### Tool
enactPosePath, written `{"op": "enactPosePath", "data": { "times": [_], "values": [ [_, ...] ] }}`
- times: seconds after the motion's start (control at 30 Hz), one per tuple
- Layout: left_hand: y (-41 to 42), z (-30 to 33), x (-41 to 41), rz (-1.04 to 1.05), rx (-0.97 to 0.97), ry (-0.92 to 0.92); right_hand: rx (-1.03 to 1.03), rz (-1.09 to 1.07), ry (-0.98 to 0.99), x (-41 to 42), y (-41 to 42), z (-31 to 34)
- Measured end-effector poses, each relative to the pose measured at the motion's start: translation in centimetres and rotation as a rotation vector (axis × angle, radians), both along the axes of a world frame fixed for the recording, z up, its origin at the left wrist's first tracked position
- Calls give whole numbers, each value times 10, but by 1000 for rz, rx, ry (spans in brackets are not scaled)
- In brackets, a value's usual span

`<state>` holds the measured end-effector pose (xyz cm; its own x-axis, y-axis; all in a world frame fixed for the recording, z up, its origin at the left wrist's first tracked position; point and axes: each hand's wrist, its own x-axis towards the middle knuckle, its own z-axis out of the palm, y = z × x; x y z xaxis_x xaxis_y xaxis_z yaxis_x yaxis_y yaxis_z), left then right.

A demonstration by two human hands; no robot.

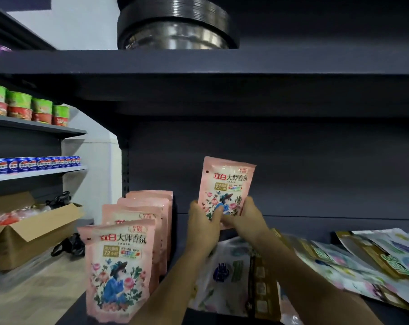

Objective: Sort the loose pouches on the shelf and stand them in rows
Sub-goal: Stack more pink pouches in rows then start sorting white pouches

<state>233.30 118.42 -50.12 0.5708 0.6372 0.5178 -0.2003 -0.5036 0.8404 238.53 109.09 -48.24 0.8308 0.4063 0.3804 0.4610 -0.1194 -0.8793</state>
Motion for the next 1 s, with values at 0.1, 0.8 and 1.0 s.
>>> {"op": "enactPosePath", "data": {
  "times": [0.1, 0.8, 1.0],
  "values": [
    [17, -17, 18, 51, -24, 41, -80, 14, 27, 19, 19, -12],
    [30, -59, 39, 73, -148, 197, -937, -114, -212, 53, 36, -46],
    [36, -61, 38, 247, 154, 521, -1021, -150, -210, 55, 28, -46]
  ]
}}
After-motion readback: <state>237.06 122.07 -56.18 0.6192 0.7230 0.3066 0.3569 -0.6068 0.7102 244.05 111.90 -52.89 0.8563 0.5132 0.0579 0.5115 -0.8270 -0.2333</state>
